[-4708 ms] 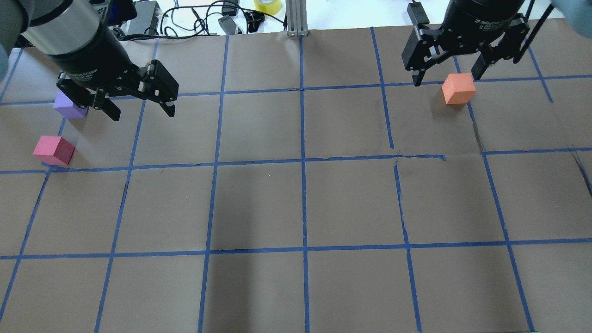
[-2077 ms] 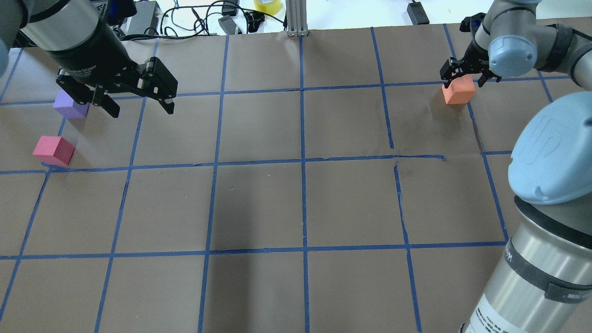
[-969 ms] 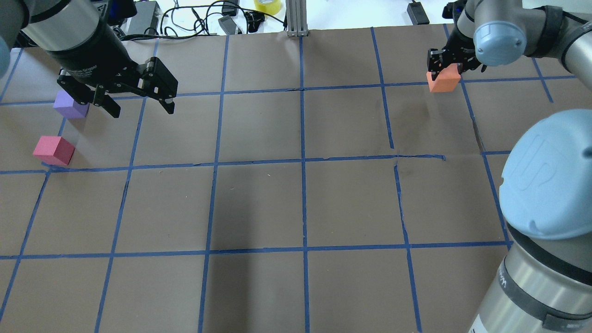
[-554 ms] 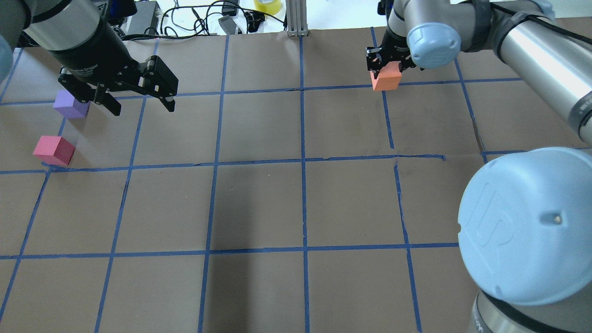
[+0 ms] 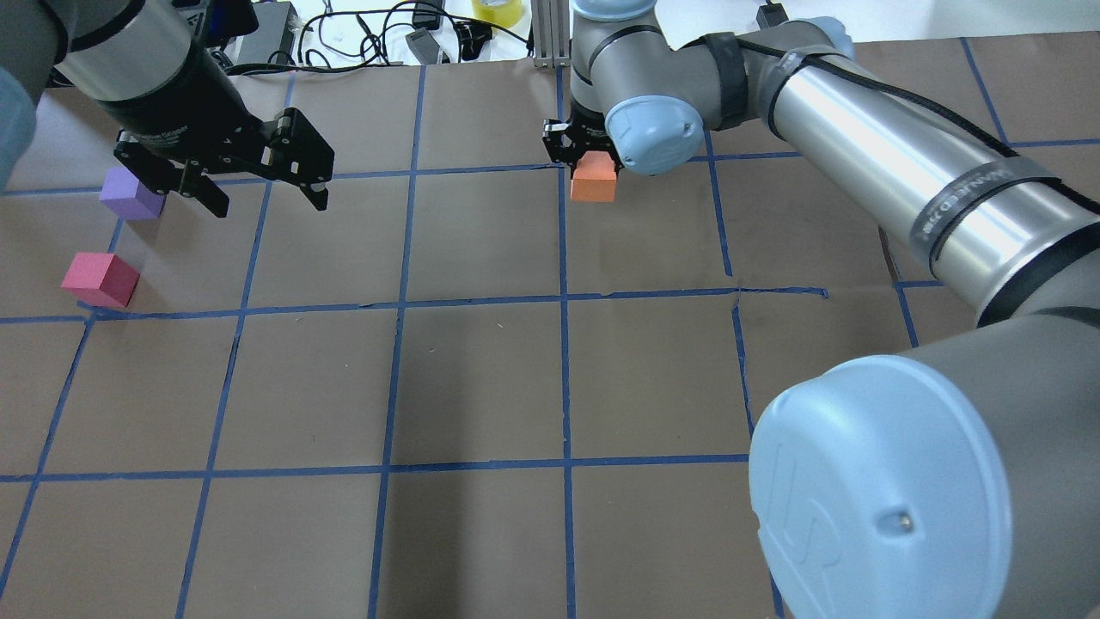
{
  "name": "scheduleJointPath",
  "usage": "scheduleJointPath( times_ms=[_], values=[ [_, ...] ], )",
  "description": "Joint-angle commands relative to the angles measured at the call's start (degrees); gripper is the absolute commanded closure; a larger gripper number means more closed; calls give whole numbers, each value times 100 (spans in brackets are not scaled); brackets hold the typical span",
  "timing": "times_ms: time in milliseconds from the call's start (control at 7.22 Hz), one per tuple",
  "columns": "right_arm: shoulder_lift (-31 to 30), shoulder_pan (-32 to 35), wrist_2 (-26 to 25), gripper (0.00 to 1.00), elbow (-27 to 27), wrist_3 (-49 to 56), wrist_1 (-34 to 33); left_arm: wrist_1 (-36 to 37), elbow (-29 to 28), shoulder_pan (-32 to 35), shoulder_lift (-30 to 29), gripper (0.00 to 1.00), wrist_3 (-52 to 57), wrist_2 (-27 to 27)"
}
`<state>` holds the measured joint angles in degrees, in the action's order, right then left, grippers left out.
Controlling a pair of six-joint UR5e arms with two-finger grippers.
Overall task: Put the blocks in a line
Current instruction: 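Carry the orange cube with the right gripper toward the table center, then hold the orange cube with the right gripper while the left gripper approaches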
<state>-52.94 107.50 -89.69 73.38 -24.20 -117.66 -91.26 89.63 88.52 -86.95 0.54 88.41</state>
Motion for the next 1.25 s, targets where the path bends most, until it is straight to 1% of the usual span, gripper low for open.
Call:
scheduleJointPath(
  times_ms=[0,277,415,692,969,1108],
  values=[
    [476,543,-83,82,-341,-455,-38,12,37,-1,-15,0,-45,-8],
    [662,396,-66,80,-464,446,-222,3,28,16,-59,0,-63,10],
    [767,308,-83,79,-482,599,-214,3,28,16,-33,0,-2,27],
    [785,263,-84,79,-482,451,-214,3,28,-1,-50,0,-11,1],
    [873,271,-75,79,-483,337,-214,38,-94,-10,-339,0,-2,123],
    [917,271,-75,76,-474,337,-222,82,-286,-1,-549,0,-19,263]
  ],
)
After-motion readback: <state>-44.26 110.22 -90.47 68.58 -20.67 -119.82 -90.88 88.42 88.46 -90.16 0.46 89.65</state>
